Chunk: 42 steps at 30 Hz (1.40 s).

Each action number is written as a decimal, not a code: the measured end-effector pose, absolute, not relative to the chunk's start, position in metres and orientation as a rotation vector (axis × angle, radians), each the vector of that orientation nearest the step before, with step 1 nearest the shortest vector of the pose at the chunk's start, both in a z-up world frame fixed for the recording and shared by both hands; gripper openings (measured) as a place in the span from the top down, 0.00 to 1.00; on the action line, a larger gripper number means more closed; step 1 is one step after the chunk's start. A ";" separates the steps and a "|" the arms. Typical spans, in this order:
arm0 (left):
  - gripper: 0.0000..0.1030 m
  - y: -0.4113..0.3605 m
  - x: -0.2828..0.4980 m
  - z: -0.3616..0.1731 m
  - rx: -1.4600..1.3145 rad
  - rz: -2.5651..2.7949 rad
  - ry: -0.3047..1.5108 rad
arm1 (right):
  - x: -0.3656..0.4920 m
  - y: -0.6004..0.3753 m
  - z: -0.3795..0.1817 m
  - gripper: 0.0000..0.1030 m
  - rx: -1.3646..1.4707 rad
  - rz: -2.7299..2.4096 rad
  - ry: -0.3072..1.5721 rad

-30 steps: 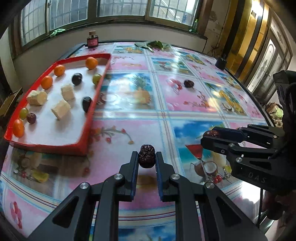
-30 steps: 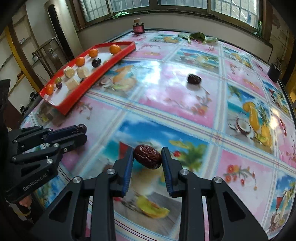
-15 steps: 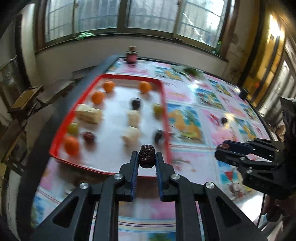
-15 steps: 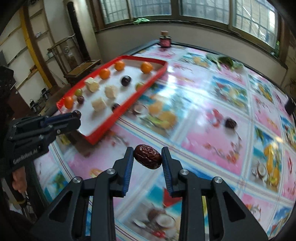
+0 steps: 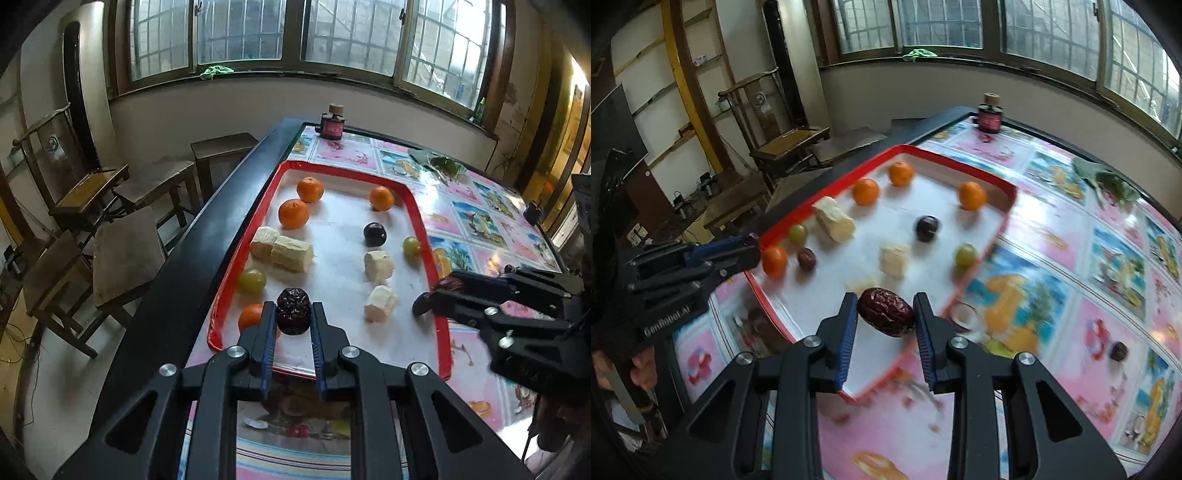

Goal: Organize fruits
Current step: 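Carry both held dates over the red tray, then lower both dates into the tray and open both grippers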

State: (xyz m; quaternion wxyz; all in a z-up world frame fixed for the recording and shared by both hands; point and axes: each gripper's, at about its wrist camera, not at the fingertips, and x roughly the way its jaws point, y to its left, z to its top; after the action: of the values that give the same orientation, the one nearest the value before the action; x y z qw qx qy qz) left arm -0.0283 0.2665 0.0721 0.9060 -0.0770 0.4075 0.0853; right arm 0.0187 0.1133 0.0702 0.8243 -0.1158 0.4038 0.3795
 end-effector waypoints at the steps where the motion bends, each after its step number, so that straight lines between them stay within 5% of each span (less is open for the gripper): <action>1: 0.84 0.267 -0.027 0.070 -0.162 0.169 0.846 | 0.018 0.119 0.068 0.68 -0.247 0.814 0.866; 38: 0.84 0.237 0.010 0.020 -0.095 0.104 0.998 | 0.034 0.127 0.025 0.68 -0.274 0.794 0.986; 42: 0.68 0.236 0.011 0.020 -0.082 0.119 1.009 | 0.035 0.128 0.025 0.68 -0.284 0.785 0.989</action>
State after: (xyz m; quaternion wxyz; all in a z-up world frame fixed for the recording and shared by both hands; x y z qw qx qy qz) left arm 0.0108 0.2365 0.0205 0.8730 -0.0392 0.4828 0.0572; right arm 0.0349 0.1276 0.0251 0.7977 -0.1321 0.4609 0.3657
